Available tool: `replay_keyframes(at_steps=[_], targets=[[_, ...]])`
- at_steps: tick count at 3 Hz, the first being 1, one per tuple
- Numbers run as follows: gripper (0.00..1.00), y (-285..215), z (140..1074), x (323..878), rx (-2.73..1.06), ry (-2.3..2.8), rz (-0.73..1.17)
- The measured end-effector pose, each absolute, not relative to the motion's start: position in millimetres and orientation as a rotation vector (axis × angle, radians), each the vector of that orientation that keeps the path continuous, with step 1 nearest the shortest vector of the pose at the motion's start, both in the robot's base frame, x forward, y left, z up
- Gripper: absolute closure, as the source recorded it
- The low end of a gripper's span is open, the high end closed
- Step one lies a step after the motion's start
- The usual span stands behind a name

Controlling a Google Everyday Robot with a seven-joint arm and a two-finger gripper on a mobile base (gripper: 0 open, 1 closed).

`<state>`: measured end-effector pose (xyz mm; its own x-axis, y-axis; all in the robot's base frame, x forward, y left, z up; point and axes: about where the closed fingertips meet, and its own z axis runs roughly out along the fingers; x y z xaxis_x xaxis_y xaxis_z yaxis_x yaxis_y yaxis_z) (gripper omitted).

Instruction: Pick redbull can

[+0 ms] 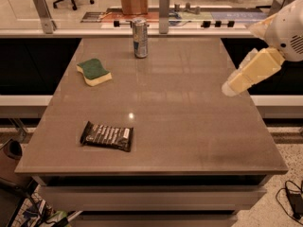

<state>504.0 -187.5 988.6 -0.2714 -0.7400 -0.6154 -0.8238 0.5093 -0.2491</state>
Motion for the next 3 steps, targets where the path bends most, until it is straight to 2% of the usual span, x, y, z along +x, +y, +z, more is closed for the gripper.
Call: replay_keyframes(at_steps=[2,3], targets=[[0.00,-153.8,997.8,537.5,-0.960,2.095,0.149],[0.00,-138.6,1000.3,554.9,-0.783,2.101,0.211]])
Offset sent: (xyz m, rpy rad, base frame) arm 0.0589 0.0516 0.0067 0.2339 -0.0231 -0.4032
